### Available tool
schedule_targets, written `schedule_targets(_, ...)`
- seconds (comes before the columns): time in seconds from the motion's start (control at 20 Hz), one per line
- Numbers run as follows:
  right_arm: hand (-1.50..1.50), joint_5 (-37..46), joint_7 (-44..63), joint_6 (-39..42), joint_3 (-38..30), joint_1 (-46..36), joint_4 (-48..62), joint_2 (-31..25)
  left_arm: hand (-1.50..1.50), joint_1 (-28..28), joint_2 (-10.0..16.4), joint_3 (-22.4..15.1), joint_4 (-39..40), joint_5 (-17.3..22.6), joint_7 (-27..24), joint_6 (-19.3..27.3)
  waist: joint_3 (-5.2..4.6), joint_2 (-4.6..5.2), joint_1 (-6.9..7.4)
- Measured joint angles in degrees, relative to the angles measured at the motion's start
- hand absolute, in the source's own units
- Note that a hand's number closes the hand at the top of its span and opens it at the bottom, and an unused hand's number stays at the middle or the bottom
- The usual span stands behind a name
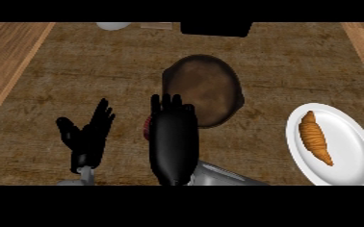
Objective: Pick the cupcake from the plate and place it in the pan
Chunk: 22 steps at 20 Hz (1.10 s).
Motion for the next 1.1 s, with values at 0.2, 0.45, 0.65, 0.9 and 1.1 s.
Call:
schedule_targets(0.2,1.5,-0.46,0.87,-1.03,-2.59,-2.52,0.41,-0.03,0.0,-0.52,-0.02,0.31,-0.21,0.11,0.23,0.27,0.03,0.18,-0.27)
schedule_targets(0.45,1.5,-0.66,0.22,-3.7,-6.13,-4.22,3.39,0.05,0.0,0.12,0.34,0.82,0.11,0.16,-0.88,-0.1,0.06,0.44,-0.81)
schedule_targets(0.65,1.5,0.66,-1.35,-6.1,-10.13,-5.94,9.19,0.18,0.0,0.93,0.11,1.07,-0.22,0.2,-1.45,0.17,0.07,0.59,-1.28)
schedule_targets(0.9,1.5,2.73,-5.3,-11.06,-16.1,-6.14,18.8,0.44,0.0,0.83,0.44,1.72,-0.85,0.47,-0.91,0.39,0.11,0.77,-1.96)
schedule_targets(1.1,1.5,2.42,-10.43,-18.29,-22.69,-6.34,26.86,0.18,0.0,1.58,0.04,1.38,-1.41,0.63,-1.5,-0.03,0.15,0.95,-2.09)
